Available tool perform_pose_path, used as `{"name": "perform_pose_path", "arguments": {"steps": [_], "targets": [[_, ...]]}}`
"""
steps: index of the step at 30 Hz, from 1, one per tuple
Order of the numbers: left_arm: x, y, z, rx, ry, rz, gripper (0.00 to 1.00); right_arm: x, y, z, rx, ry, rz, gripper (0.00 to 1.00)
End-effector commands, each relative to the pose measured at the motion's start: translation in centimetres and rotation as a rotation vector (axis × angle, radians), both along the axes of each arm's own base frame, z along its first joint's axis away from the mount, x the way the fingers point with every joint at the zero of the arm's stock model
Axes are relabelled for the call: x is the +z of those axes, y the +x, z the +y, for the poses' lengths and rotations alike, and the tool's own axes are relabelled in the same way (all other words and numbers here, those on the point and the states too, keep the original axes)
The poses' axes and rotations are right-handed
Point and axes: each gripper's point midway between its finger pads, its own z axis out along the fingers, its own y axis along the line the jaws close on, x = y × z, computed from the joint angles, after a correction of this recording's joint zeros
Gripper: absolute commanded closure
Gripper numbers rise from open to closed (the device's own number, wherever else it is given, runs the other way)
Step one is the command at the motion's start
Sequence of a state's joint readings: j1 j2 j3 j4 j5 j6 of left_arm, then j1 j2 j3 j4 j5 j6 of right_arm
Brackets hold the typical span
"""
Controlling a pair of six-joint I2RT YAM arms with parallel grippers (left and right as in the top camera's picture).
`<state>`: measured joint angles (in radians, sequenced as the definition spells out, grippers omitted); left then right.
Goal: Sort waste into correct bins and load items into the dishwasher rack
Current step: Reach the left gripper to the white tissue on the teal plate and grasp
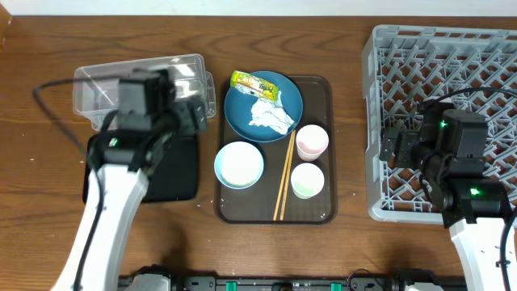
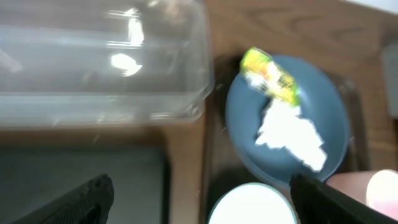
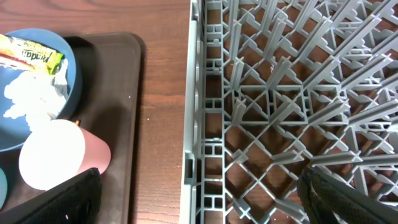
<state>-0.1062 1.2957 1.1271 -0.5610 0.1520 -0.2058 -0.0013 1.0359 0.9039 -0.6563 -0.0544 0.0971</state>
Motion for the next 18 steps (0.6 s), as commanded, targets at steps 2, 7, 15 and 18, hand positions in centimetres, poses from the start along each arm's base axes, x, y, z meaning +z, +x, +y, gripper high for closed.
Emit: {"name": "perform_pose_path", "arguments": {"steps": [2,7,15,18], "targets": [[-0.1,3.4,-4.3,-0.102,-0.011,-0.008,0.07,1.2,0.3,0.6,0.030,-0.002,-0.029,0.01],[-3.6,6.2,-9.2,-0.198,-0.007,0.017,0.07,1.1,0.3,0.6,0.030,-0.002,-0.029,0.01],[-12.3,7.3,-14.8,-0.301,0.019,0.113,0.07,1.1,0.3,0.7,0.031,-0.001,-0.029,0.01],[-15.1,7.1,-15.5,-0.314,0.033,0.160,0.07,1.1,0.3,0.9,0.040,0.009,-0.029,0.01]]}}
